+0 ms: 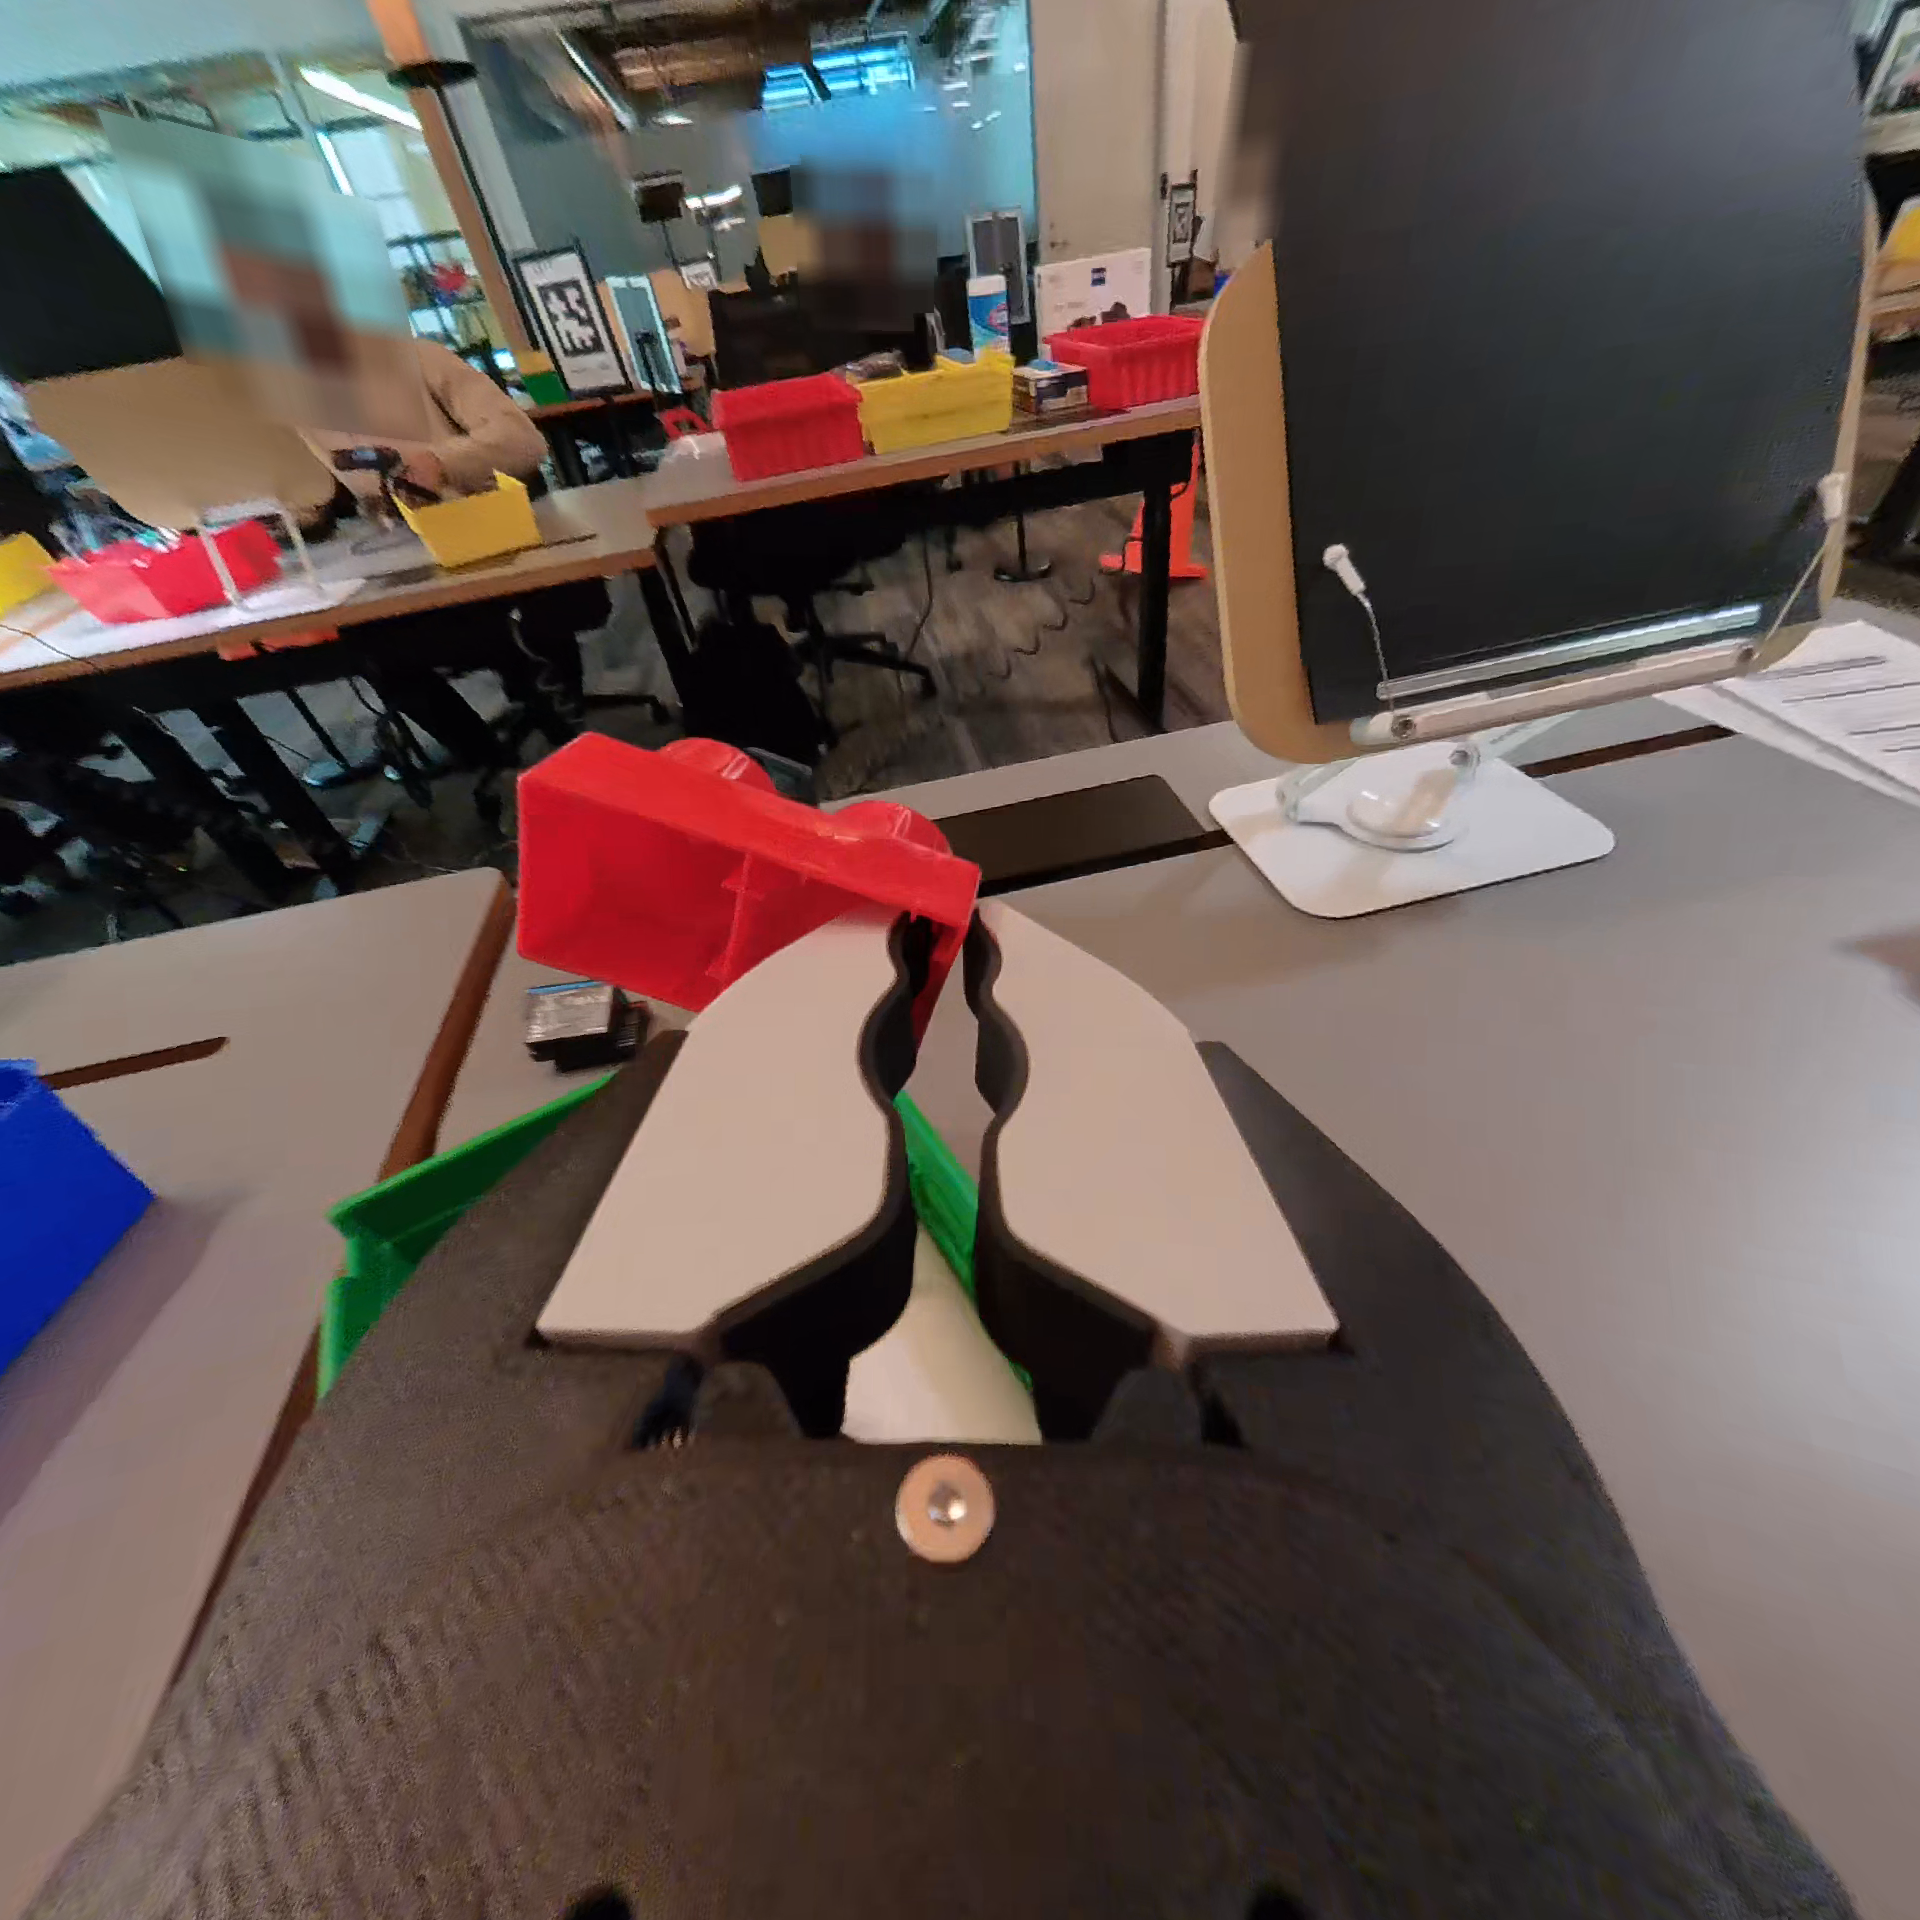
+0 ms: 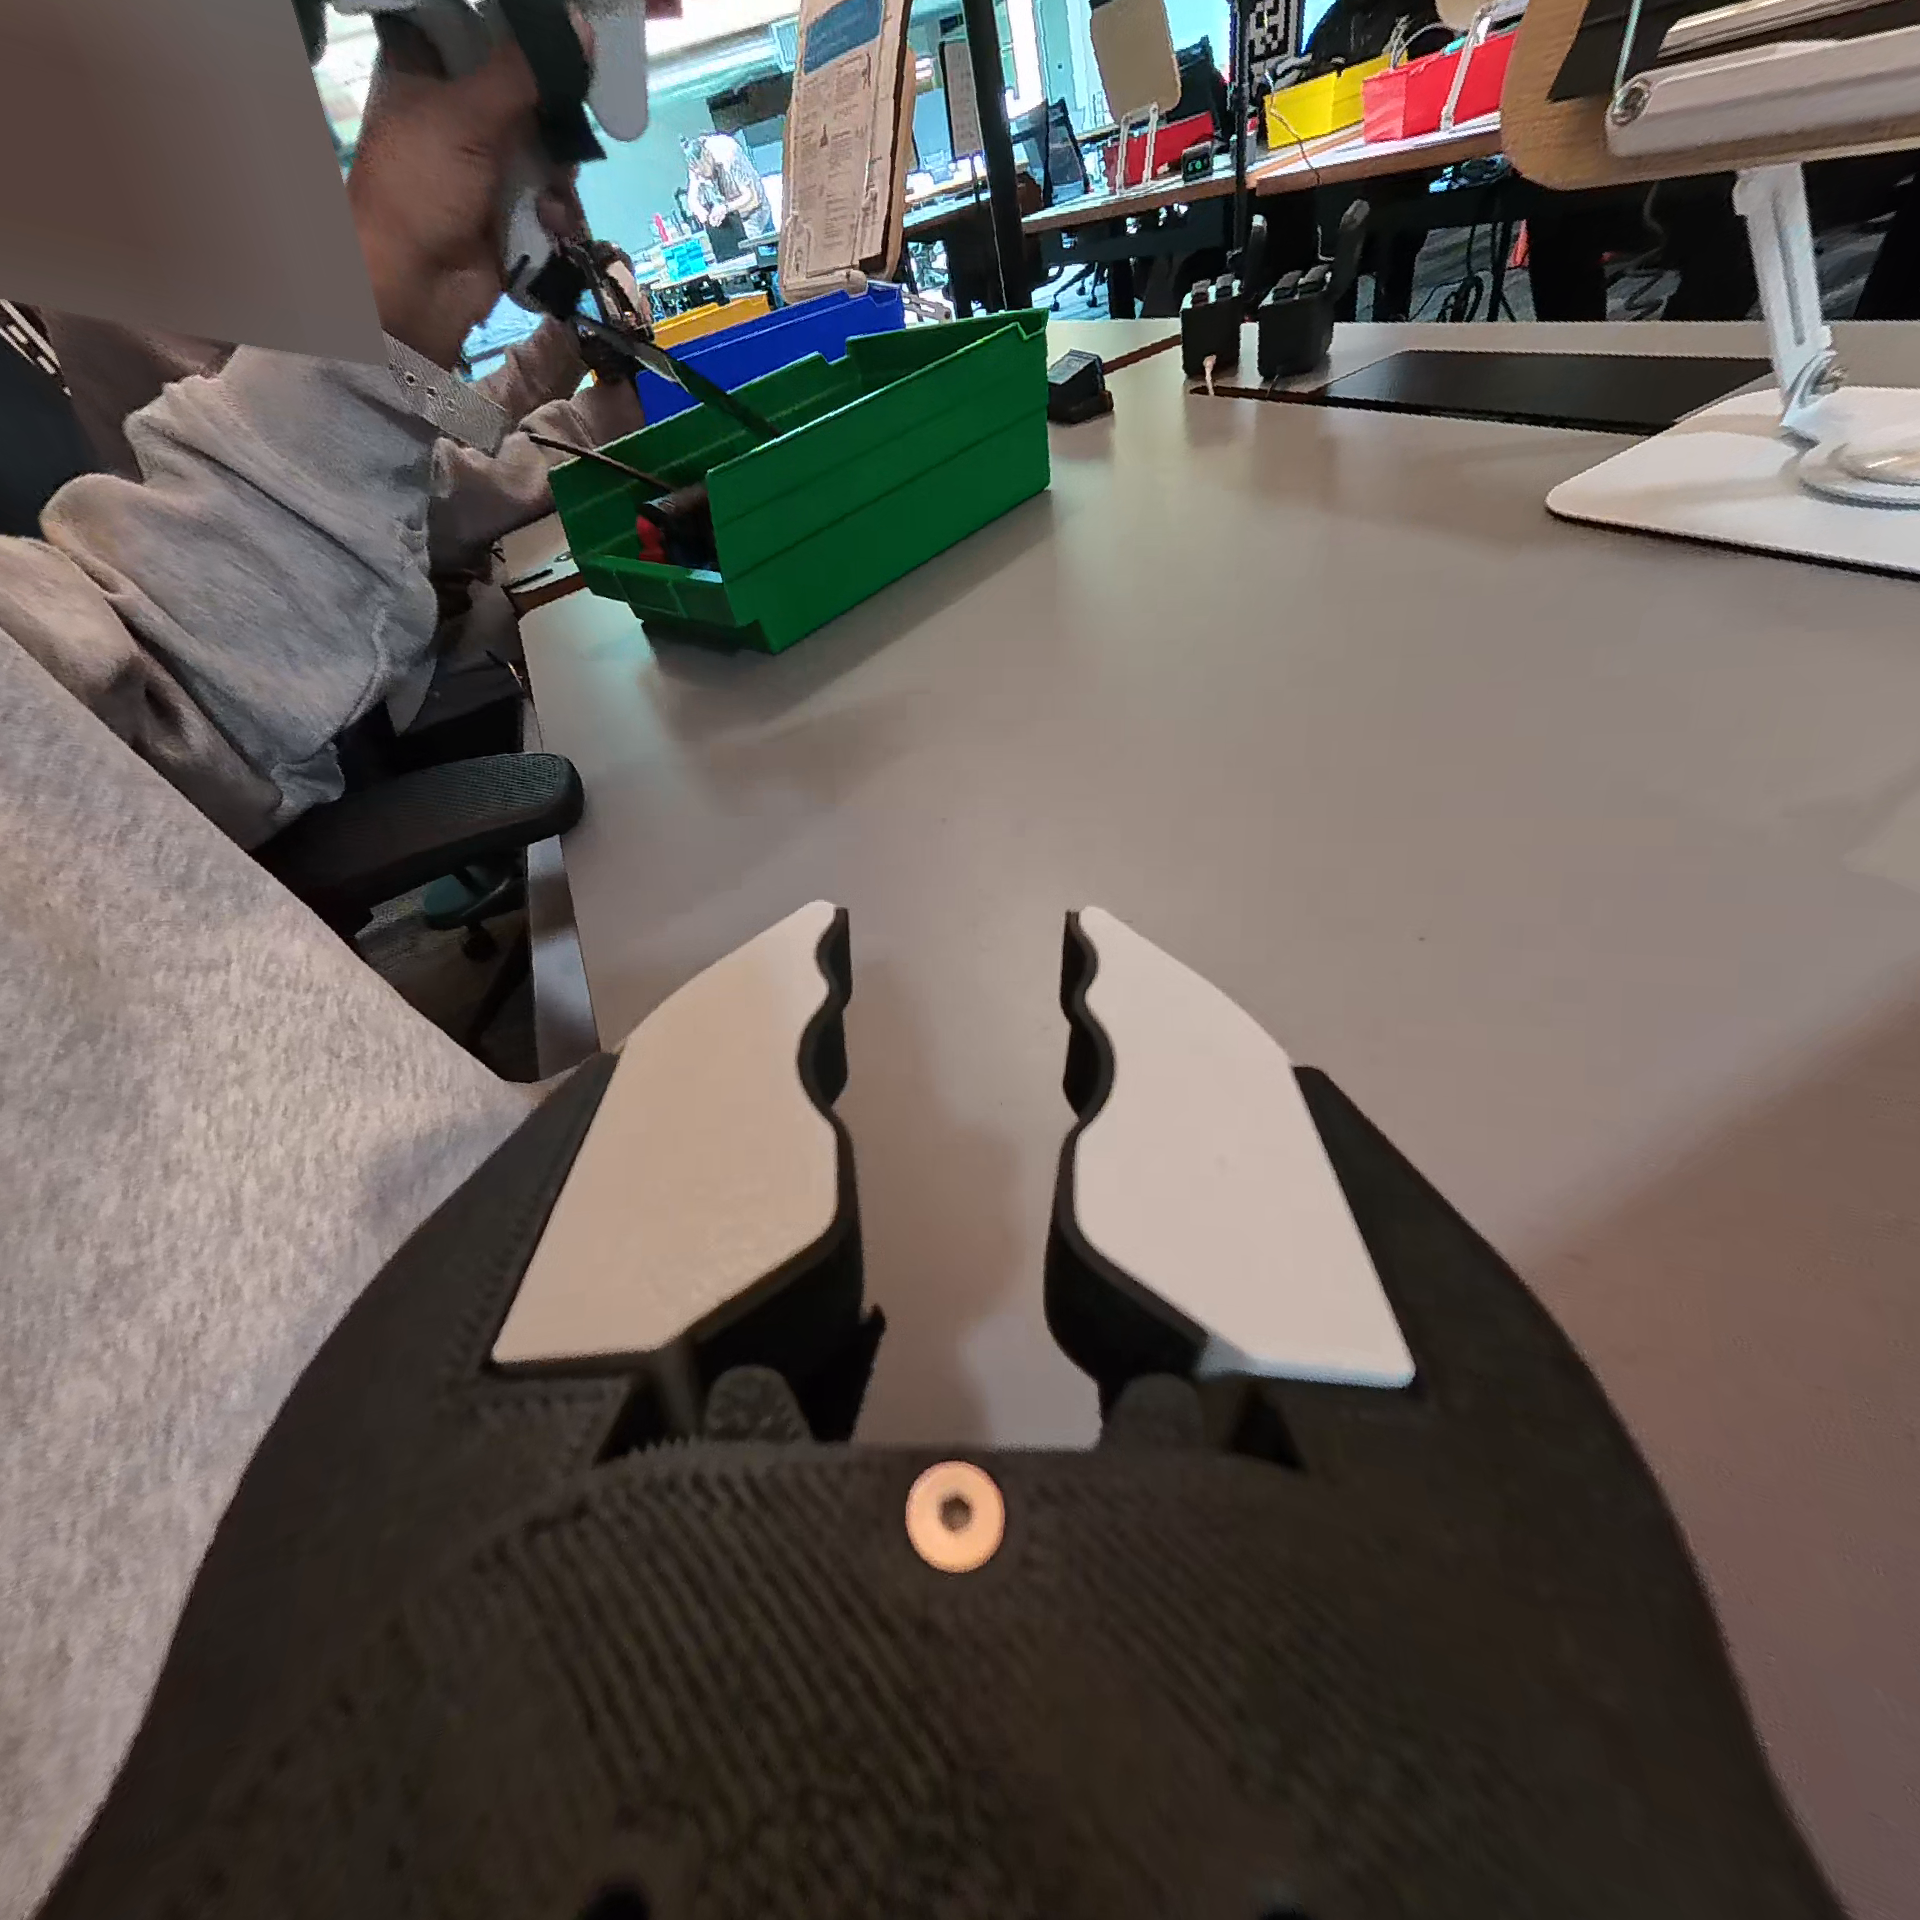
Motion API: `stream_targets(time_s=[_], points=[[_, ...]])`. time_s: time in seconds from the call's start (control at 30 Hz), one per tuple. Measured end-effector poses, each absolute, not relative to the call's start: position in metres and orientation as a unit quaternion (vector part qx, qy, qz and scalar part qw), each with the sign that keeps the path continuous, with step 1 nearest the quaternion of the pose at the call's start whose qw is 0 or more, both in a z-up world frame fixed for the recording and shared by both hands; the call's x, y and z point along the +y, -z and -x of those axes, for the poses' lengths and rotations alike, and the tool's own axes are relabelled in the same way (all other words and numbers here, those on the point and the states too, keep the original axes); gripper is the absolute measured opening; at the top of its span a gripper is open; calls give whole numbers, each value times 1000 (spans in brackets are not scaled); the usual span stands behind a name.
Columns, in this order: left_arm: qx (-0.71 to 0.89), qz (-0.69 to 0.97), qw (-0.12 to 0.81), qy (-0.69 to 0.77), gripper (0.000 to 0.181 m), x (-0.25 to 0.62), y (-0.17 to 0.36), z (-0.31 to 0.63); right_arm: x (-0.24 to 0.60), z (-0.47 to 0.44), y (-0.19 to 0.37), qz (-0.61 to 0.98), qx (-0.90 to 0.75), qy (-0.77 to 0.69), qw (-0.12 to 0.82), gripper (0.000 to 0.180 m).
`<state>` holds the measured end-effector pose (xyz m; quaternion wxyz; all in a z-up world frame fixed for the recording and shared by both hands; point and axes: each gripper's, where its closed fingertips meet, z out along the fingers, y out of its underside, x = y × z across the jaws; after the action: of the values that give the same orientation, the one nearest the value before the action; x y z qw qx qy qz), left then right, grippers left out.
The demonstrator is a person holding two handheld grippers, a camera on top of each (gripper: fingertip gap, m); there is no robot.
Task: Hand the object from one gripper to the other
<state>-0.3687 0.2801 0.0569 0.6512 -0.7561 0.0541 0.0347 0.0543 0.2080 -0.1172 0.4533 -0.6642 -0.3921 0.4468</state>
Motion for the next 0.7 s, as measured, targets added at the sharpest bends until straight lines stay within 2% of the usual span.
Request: stream_targets(time_s=[0.1, 0.4, 0.6, 0.7], points=[[57, 749, 658, -53, 5, 272, -60, 380, 206, -53, 117, 663, -396, -446, 453, 39], [-35, 737, 670, 85, 6, 250, -35, 423, 203, -54, 116, 662, -399, -444, 454, 39], [-83, 583, 741, 323, 5, 215, -81, 432, 201, -52, 114, 660, -398, -451, 450, 39], [-100, 567, 748, 329, 5, 205, -83, 443, 200, -51, 114, 659, -400, -449, 452, 39]])
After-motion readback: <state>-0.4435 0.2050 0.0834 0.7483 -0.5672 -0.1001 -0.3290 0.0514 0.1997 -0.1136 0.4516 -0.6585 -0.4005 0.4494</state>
